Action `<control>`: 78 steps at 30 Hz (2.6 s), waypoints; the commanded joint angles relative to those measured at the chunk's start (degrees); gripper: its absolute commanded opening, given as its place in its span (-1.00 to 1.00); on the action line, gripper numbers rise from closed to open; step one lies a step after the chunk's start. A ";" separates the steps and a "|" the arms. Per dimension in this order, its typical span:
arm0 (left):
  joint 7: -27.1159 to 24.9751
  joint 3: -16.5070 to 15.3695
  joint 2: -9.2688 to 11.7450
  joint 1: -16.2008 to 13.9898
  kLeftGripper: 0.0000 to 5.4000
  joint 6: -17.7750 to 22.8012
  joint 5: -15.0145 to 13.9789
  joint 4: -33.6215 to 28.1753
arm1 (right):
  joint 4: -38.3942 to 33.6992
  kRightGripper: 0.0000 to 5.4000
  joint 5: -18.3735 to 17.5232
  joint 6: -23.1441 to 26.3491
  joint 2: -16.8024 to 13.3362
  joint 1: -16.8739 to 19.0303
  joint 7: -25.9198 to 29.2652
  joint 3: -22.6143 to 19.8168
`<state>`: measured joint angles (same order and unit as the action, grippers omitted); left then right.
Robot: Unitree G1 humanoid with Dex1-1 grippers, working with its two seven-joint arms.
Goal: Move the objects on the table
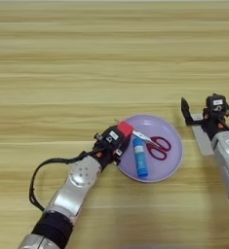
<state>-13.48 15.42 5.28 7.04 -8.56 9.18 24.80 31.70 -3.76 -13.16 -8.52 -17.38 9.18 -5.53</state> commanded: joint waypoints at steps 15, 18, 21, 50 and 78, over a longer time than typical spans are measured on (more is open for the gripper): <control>5.50 -5.84 -1.40 1.95 -0.17 -3.37 -1.75 0.31 | 0.13 1.00 -0.01 0.32 -0.26 0.02 0.18 -0.12; 6.60 -6.71 -1.55 2.18 -0.17 -3.88 -1.67 0.23 | 0.15 1.00 -0.03 0.31 -0.27 0.01 0.20 -0.13; 7.76 -7.58 -1.65 2.42 -0.17 -4.35 -1.73 0.11 | 0.25 1.00 -0.01 0.27 -0.25 -0.02 0.20 -0.12; 13.08 -11.44 -0.40 4.75 -0.17 2.87 -0.77 6.41 | 0.60 1.00 0.02 0.17 -0.11 -0.30 0.12 -0.09; 11.98 -10.88 -0.87 4.58 0.65 2.15 -1.31 5.77 | 0.65 1.00 0.00 0.11 -0.15 -0.25 0.14 -0.11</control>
<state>-0.96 4.35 4.75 11.08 -5.98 8.38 31.05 31.93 -3.75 -13.18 -8.55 -17.40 9.22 -5.59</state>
